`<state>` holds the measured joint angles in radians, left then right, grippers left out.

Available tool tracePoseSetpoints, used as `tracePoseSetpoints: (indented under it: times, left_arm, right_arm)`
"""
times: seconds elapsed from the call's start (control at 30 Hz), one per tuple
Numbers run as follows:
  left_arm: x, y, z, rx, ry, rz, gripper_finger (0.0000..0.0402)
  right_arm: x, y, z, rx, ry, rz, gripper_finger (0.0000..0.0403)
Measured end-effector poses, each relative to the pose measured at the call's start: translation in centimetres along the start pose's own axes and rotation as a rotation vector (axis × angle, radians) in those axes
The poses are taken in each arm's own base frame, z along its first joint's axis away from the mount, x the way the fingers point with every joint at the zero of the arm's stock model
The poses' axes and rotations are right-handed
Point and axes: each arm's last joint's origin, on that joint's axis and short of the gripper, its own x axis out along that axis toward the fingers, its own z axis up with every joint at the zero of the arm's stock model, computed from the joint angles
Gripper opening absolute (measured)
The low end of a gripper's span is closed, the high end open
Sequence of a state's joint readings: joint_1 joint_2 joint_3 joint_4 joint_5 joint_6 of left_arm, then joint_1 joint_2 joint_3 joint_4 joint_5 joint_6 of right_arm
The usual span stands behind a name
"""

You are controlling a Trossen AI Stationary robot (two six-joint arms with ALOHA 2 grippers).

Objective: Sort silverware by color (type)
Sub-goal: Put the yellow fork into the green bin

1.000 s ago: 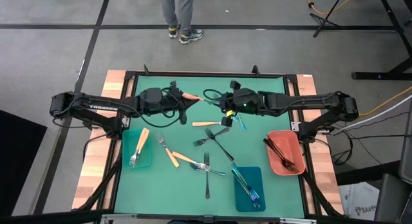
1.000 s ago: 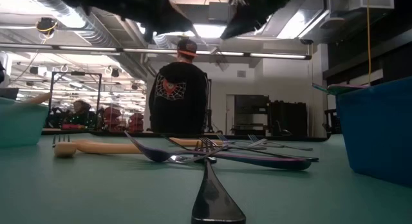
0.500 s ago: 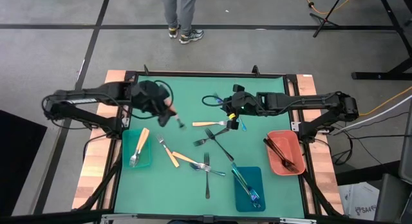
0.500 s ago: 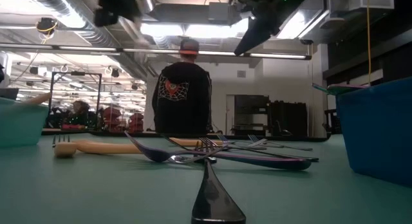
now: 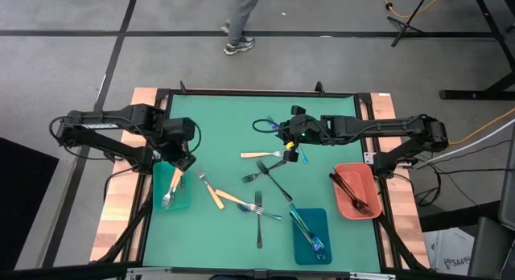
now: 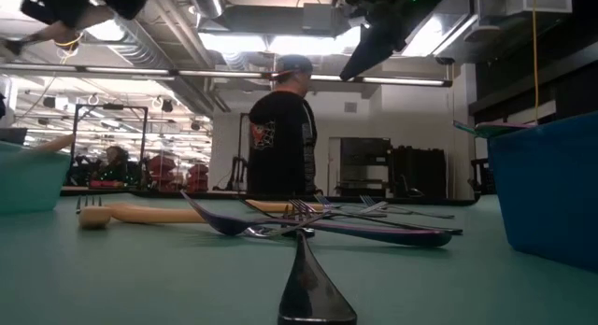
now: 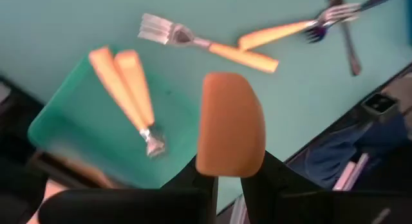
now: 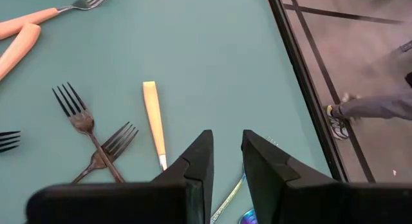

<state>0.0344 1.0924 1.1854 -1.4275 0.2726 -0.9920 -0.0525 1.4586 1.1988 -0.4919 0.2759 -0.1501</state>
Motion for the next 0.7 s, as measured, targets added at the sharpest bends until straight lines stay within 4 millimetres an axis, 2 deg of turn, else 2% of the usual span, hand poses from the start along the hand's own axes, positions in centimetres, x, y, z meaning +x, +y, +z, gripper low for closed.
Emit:
tracePoseSetpoints:
  times: [0.2,0.53,0.7]
  left_arm:
    - [0.9,0.3,-0.8,-0.057,0.02,0.093,0.0039]
    - [5.8,2.3,-1.6,-0.118,0.194,0.225,0.0039]
    - [8.3,3.5,-1.5,-0.133,0.225,0.262,0.0039]
  right_arm:
    - [0.0,0.0,0.0,0.0,0.0,0.002,0.0072]
    - [0.0,0.1,0.0,0.0,-0.004,0.026,0.0072]
    - [0.0,0.1,0.0,0.0,-0.005,0.026,0.0072]
